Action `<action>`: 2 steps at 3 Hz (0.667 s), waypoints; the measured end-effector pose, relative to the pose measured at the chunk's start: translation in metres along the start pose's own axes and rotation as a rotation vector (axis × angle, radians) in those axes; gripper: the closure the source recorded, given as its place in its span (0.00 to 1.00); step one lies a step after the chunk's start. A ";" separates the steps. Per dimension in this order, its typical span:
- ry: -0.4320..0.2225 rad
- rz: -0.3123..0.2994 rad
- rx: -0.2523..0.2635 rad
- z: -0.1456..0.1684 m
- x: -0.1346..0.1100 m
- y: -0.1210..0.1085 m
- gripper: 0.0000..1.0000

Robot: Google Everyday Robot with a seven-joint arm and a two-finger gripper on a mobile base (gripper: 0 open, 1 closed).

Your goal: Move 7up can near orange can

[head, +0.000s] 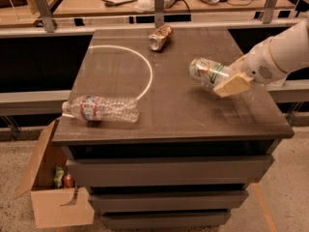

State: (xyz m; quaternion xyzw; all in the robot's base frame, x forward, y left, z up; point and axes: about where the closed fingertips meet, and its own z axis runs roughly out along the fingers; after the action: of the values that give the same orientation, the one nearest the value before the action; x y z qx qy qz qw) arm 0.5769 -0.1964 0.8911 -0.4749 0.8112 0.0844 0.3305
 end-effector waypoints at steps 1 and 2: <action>-0.021 0.036 0.055 0.000 -0.022 -0.040 1.00; -0.036 0.045 0.089 0.011 -0.051 -0.077 1.00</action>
Offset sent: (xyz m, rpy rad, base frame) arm 0.1291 0.0054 0.0627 0.0267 -0.1132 -0.1026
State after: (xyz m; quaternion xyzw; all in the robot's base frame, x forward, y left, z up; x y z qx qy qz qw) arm 0.6627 -0.1960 0.9279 -0.4399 0.8185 0.0642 0.3637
